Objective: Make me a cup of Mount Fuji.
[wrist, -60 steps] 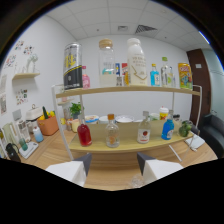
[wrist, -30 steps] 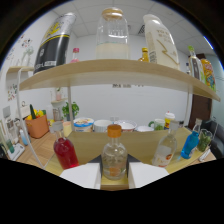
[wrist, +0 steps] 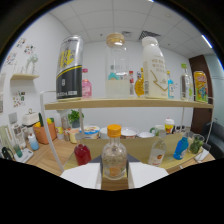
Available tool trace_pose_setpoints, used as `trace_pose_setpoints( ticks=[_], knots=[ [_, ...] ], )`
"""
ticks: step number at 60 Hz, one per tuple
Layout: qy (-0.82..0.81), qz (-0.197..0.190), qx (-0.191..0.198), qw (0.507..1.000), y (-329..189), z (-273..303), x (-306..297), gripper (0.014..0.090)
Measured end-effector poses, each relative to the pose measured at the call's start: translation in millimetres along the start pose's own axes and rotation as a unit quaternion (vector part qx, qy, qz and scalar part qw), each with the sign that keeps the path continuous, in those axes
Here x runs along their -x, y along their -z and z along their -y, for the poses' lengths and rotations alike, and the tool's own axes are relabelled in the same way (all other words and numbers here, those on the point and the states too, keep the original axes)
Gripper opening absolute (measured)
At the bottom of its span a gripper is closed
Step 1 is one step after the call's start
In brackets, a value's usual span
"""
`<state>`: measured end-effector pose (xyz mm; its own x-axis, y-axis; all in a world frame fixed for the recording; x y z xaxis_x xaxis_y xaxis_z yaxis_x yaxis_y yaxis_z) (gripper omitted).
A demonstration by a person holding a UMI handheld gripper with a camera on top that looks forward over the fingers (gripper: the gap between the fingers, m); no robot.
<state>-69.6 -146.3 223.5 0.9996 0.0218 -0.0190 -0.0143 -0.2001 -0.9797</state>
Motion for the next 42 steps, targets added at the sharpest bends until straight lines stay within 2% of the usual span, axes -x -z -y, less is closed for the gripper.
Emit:
trace_pose_setpoints(
  ticks=[8,25,35,42],
  knots=[
    [-0.020,0.006,0.003,1.000,32,-16,7,0.0352],
    [-0.126,0.011,0.060,0.990,56,-90,5,0.0353],
    [-0.288,0.023,0.081,0.954,52,-113,1,0.0353],
    [-0.407,0.043,0.083,0.908,47,-115,0,0.0353]
  ],
)
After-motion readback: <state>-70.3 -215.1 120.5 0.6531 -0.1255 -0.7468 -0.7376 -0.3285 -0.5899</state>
